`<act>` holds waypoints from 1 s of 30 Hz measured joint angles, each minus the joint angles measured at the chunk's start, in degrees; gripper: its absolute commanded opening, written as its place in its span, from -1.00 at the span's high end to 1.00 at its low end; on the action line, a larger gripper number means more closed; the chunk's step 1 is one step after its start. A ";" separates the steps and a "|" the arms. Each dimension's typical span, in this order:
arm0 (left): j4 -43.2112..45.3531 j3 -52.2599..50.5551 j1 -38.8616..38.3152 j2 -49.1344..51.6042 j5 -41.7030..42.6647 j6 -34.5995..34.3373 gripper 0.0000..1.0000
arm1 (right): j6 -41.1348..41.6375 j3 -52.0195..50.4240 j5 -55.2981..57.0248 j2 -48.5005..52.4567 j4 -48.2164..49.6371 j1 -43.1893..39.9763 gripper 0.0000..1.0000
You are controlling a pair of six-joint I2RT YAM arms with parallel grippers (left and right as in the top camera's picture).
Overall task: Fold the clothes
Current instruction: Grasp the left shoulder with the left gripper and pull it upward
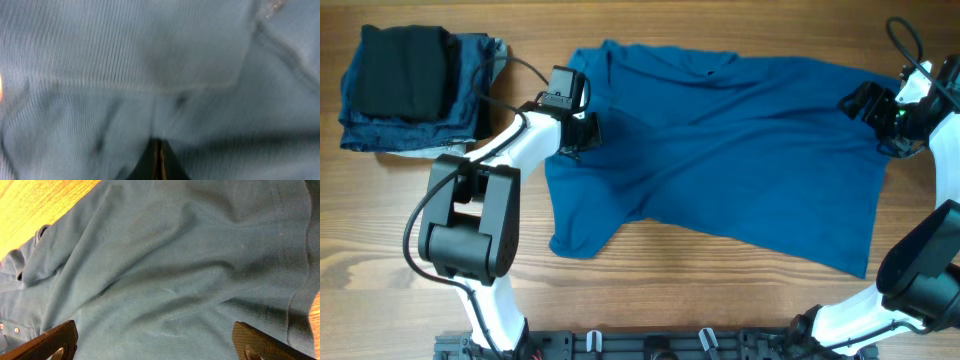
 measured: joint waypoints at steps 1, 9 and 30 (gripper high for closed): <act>-5.27 0.92 0.07 -0.07 0.63 -0.98 0.90 | 0.00 0.00 0.00 0.00 0.09 0.00 -0.99; -33.00 -0.46 0.04 -0.20 2.95 -3.08 0.91 | 0.00 0.00 0.00 0.00 0.04 0.00 -0.99; -6.84 32.92 -0.72 12.22 10.12 8.28 0.93 | 0.00 0.00 0.00 0.00 0.04 0.00 -0.99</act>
